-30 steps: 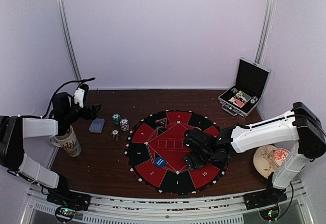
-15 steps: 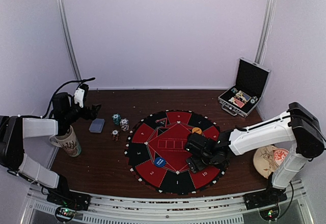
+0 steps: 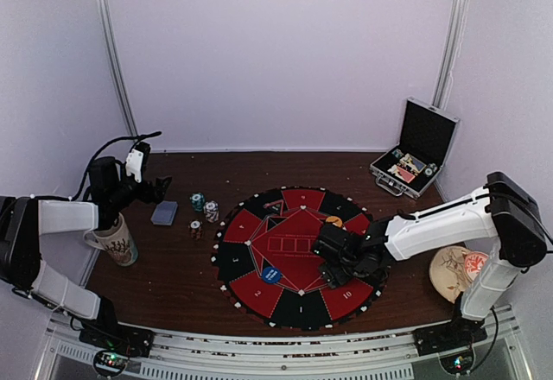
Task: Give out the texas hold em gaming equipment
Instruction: Adjust the dealer button at position 10, then pick up the pile of poker chips from the pile of poker chips.
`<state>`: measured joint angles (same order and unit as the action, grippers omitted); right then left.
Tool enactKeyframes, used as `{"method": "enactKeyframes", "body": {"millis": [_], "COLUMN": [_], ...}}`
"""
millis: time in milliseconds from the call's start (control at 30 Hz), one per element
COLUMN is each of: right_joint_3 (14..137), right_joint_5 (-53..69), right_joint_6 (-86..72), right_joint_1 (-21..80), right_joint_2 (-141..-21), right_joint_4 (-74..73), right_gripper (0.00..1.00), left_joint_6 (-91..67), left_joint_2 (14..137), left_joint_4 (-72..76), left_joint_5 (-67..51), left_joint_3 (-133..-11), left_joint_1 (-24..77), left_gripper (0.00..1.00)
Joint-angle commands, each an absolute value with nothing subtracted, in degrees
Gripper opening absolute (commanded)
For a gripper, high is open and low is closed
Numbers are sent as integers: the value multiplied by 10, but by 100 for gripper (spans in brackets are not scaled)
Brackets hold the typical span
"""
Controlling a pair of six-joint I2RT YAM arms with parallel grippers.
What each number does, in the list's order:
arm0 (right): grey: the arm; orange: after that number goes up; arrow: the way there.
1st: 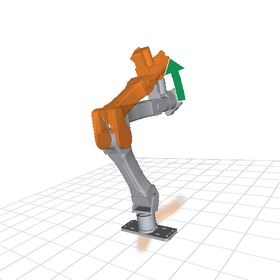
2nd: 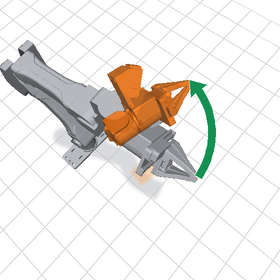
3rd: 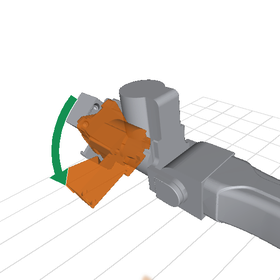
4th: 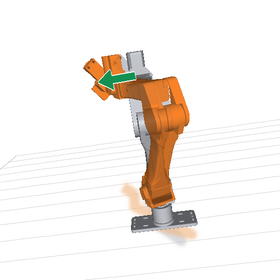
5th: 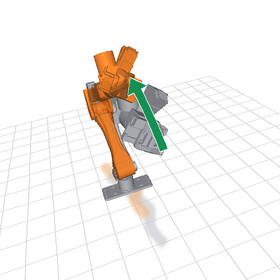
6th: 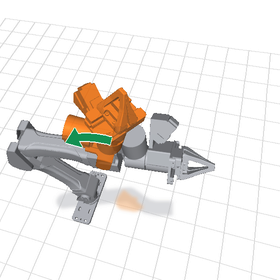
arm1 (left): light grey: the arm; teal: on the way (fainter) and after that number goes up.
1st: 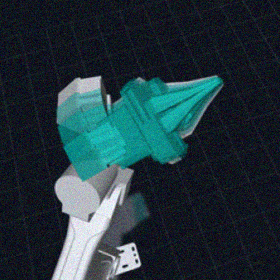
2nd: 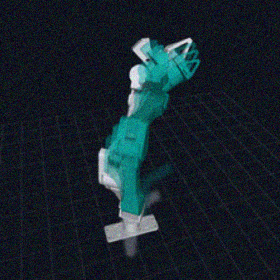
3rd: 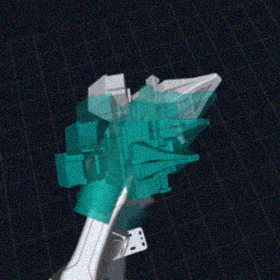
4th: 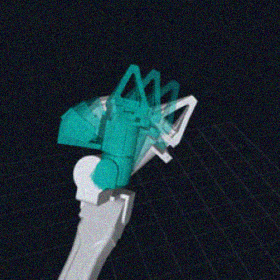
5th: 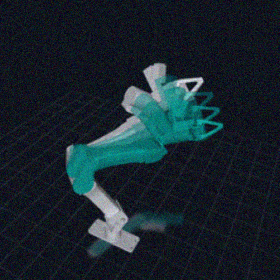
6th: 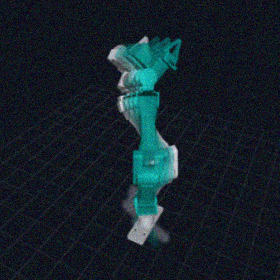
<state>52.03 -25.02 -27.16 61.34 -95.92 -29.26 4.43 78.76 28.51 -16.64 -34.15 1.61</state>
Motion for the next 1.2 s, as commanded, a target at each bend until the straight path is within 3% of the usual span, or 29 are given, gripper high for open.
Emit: {"method": "enactKeyframes", "body": {"millis": [0, 500, 700, 967, 1167], "right_joint_3": [533, 603, 628, 580, 564], "right_joint_5": [-281, -260, -164, -102, -103], "right_joint_6": [-264, -232, -224, -169, -189], "right_joint_1": [604, 594, 555, 548, 550], "right_joint_2": [-967, -913, -900, -899, -898], "right_joint_4": [-313, -238, -163, -64, -86], "right_gripper": [100, 100, 100, 100, 100], "left_joint_6": [49, 51, 70, 119, 185], "left_joint_2": [787, 778, 761, 753, 740], "left_joint_4": [296, 289, 247, 200, 132], "left_joint_5": [-162, -143, -139, -268, -373], "left_joint_3": [-357, -360, -378, -389, -401], "left_joint_1": [19, 19, 19, 19, 19], "left_gripper": [98, 98, 98, 98, 98]}}
